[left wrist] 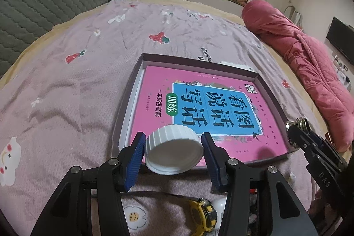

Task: Organize rigid objects
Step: 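Carry the gold jar and white cap over the grey box with both tools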

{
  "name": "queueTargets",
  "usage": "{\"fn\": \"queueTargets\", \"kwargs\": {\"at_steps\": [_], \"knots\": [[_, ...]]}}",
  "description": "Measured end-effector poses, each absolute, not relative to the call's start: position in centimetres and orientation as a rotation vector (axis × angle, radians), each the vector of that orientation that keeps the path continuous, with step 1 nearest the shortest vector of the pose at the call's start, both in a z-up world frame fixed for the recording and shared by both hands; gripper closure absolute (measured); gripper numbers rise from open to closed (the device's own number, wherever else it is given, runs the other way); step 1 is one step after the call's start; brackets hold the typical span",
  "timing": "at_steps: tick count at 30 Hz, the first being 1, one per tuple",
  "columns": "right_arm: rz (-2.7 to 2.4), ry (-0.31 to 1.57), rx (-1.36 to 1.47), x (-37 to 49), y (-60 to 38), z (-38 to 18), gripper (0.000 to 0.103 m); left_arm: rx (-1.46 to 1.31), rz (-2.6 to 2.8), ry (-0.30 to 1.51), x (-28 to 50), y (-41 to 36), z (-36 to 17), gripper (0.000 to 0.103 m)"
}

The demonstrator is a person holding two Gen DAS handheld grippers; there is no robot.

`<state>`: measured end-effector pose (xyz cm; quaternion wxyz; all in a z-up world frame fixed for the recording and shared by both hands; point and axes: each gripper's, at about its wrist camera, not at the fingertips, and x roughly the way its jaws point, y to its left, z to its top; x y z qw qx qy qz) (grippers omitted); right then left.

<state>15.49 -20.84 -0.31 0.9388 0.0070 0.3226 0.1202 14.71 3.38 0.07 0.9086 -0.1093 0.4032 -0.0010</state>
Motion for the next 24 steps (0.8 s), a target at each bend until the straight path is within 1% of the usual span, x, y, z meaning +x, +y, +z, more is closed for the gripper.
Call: {"fn": "queueTargets", "kwargs": {"at_steps": [24], "knots": [[0.225, 0.689, 0.014, 16.6, -21.3, -1.1, 0.066, -0.200, 0.032, 0.886, 18.3, 3.5, -2.7, 0.050]]}}
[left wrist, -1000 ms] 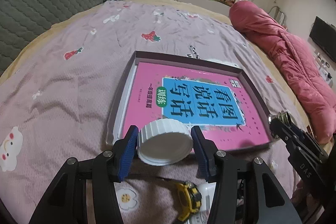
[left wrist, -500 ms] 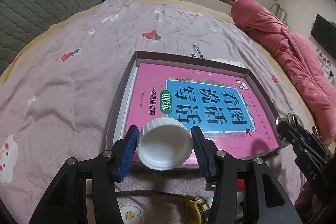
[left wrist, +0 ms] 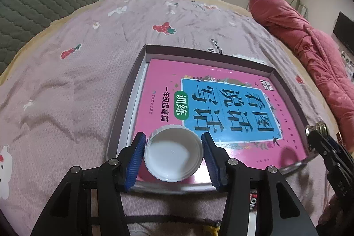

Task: Organize rigid objects
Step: 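Carry the gold jar and white cap over the grey box with both tools, then lower the white cap onto the workbook and open the left tool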

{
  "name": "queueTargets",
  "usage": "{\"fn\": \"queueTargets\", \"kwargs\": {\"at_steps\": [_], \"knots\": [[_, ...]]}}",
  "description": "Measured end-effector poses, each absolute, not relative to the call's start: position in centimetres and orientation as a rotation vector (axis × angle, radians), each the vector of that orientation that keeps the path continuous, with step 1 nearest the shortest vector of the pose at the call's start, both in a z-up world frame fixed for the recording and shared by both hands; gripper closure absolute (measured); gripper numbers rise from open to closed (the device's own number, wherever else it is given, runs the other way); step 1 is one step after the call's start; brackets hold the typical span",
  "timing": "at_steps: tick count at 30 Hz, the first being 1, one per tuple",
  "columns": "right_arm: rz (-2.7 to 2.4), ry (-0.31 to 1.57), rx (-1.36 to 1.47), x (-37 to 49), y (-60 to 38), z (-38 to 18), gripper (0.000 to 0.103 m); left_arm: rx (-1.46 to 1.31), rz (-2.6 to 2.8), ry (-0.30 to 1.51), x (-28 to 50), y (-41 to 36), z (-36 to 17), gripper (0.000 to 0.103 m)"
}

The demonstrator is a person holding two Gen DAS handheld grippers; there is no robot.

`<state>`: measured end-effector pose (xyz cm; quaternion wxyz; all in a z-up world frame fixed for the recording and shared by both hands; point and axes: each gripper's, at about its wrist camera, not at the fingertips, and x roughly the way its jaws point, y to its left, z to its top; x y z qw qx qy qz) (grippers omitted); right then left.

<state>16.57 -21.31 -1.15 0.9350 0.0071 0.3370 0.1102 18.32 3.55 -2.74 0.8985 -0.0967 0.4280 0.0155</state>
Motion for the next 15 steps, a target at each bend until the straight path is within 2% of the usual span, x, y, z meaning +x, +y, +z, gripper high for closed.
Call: {"fn": "queueTargets", "kwargs": {"at_steps": [15], "knots": [[0.198, 0.739, 0.008, 17.4, -21.6, -2.4, 0.066, -0.175, 0.024, 0.915, 18.8, 3.2, -4.1, 0.050]]}}
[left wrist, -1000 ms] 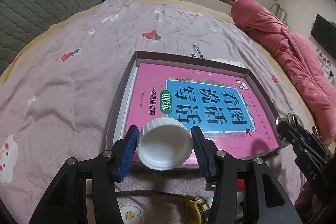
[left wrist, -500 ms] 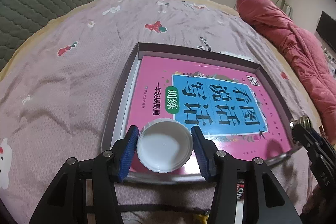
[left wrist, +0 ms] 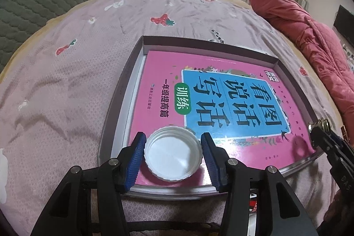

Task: Organize rigid objects
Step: 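Lower the white cap onto the workbook and open the left tool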

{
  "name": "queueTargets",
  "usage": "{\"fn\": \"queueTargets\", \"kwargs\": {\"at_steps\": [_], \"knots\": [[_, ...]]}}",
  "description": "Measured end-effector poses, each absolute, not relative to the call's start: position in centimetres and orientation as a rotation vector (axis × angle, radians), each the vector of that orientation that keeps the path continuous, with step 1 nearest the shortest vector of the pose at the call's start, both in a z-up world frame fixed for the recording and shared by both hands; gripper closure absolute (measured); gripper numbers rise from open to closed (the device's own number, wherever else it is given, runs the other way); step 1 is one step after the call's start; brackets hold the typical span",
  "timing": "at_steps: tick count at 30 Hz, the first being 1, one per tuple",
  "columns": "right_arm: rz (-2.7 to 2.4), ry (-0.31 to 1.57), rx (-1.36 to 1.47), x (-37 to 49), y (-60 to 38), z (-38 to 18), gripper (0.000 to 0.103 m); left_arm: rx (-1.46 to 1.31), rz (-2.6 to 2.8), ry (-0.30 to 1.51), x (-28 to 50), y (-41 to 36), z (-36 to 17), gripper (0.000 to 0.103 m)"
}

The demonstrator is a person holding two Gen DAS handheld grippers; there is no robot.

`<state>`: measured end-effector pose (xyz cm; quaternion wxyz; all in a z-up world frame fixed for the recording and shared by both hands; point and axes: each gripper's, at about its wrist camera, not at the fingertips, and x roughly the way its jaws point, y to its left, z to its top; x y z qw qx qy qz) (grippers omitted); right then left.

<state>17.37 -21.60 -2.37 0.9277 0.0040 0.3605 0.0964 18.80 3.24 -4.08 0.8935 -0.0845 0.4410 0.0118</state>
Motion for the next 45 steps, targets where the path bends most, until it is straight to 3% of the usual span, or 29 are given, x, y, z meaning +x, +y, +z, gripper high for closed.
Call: {"fn": "queueTargets", "kwargs": {"at_steps": [45], "knots": [[0.197, 0.774, -0.046, 17.4, -21.2, -3.5, 0.066, -0.244, -0.072, 0.847, 15.2, 3.7, -1.4, 0.050]]}}
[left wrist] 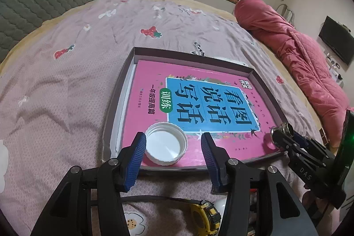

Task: Organize rigid objects
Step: 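Lower the white cap onto the workbook and open the left tool, then lower the gold jar into the box corner and open the right tool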

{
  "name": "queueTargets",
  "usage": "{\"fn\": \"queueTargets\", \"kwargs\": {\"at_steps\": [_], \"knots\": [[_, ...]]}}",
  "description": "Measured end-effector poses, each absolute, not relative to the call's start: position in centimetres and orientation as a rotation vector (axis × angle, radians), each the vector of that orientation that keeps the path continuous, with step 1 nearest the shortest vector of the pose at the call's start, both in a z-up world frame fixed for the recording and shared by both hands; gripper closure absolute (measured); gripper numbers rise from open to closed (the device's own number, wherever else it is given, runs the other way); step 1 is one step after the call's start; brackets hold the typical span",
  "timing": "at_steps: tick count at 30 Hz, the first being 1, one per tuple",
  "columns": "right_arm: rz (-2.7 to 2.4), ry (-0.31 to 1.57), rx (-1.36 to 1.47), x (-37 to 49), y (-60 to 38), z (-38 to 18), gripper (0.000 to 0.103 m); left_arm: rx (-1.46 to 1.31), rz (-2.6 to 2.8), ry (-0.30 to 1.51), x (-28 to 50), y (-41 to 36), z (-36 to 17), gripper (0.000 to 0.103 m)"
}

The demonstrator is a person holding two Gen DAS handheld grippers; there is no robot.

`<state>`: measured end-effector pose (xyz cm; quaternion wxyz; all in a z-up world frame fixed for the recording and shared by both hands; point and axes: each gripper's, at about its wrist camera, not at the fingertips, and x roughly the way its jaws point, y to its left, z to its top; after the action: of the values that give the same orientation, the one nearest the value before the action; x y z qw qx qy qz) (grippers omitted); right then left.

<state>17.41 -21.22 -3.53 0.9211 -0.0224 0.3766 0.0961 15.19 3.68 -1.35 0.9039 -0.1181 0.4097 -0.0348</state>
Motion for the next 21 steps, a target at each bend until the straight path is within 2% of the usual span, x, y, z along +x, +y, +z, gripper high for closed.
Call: {"fn": "queueTargets", "kwargs": {"at_steps": [11, 15, 21], "knots": [[0.214, 0.772, -0.019, 17.4, -21.7, -3.3, 0.066, -0.256, -0.052, 0.856, 15.4, 4.3, -1.7, 0.050], [0.204, 0.749, 0.010, 17.2, -22.1, -2.8, 0.055, -0.256, -0.047, 0.863, 15.4, 4.4, -1.7, 0.049], [0.195, 0.749, 0.013, 17.3, -22.1, -2.8, 0.055, -0.249, -0.035, 0.862, 15.2, 4.4, -1.6, 0.047]]}}
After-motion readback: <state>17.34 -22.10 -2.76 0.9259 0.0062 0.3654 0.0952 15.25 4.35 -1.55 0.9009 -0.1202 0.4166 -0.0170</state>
